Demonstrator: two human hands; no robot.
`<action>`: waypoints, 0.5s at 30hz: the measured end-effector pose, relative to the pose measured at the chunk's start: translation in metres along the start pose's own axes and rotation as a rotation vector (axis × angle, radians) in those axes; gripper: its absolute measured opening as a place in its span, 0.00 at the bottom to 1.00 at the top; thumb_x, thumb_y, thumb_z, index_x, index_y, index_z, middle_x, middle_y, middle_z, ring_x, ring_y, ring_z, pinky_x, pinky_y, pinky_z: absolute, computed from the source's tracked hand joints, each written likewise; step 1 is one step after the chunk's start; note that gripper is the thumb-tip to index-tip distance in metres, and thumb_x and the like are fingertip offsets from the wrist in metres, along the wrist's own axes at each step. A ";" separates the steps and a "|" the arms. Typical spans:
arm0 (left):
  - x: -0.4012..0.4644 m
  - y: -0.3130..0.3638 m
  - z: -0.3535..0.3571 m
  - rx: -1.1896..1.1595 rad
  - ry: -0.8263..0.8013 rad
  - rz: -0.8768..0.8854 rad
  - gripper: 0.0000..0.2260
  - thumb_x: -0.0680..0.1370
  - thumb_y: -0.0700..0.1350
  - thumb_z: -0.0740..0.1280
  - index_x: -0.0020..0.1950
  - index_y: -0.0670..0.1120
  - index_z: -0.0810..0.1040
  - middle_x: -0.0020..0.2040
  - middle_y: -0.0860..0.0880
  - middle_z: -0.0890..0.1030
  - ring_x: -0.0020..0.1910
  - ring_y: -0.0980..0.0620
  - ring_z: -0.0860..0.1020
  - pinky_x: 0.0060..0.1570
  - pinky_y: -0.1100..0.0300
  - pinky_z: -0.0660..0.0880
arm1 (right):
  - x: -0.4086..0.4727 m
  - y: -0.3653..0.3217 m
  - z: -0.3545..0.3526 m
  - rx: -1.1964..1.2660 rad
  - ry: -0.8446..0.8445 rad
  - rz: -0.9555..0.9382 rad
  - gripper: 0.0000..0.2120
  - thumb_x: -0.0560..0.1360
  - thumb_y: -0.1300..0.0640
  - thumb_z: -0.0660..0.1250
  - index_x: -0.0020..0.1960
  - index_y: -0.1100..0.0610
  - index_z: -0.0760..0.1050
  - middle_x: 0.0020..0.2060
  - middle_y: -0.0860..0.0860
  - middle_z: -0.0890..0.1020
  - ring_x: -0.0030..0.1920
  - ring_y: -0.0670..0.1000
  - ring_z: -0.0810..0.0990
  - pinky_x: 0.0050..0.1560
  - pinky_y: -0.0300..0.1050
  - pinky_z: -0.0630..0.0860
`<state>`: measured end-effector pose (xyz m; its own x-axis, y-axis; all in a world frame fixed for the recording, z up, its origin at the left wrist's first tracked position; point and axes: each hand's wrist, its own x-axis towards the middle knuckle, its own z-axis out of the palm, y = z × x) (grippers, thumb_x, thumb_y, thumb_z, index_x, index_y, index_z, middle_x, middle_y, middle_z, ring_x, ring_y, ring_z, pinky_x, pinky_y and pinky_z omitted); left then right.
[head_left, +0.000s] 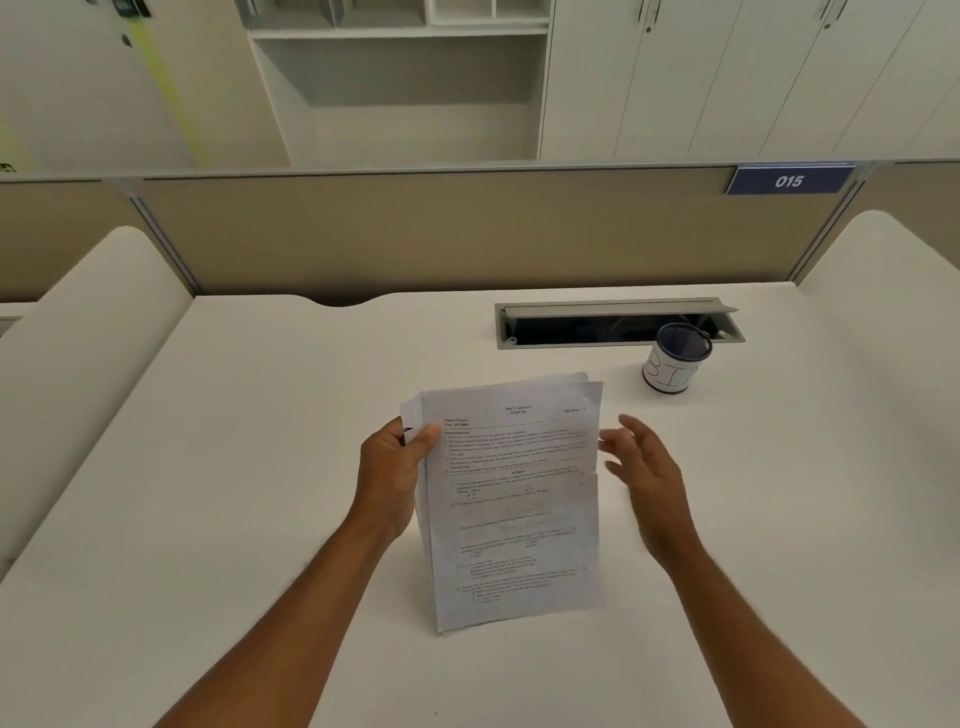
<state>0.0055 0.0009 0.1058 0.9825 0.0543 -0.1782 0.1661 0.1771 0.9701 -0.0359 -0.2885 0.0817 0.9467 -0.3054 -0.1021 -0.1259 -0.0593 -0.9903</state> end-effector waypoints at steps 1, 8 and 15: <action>-0.001 0.001 0.001 -0.011 -0.004 -0.005 0.06 0.80 0.41 0.70 0.53 0.47 0.86 0.51 0.46 0.88 0.49 0.45 0.86 0.45 0.51 0.84 | -0.002 -0.007 0.004 0.057 -0.070 -0.002 0.22 0.77 0.40 0.67 0.68 0.47 0.73 0.57 0.47 0.85 0.58 0.47 0.83 0.56 0.44 0.78; -0.005 0.005 0.000 -0.022 -0.028 0.004 0.06 0.81 0.41 0.68 0.55 0.45 0.84 0.50 0.47 0.88 0.46 0.47 0.87 0.41 0.54 0.83 | -0.008 -0.009 0.020 0.191 -0.040 -0.053 0.06 0.79 0.56 0.68 0.54 0.52 0.83 0.50 0.50 0.88 0.50 0.50 0.86 0.45 0.41 0.81; -0.006 0.002 0.003 0.040 -0.032 0.048 0.07 0.82 0.44 0.66 0.56 0.47 0.83 0.50 0.48 0.88 0.48 0.47 0.87 0.43 0.54 0.84 | -0.014 -0.002 0.023 0.328 0.071 -0.035 0.10 0.74 0.51 0.73 0.55 0.50 0.86 0.52 0.50 0.88 0.50 0.51 0.86 0.48 0.45 0.83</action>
<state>0.0007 -0.0018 0.1096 0.9915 0.0300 -0.1264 0.1212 0.1355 0.9833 -0.0416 -0.2621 0.0828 0.9244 -0.3746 -0.0722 0.0191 0.2346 -0.9719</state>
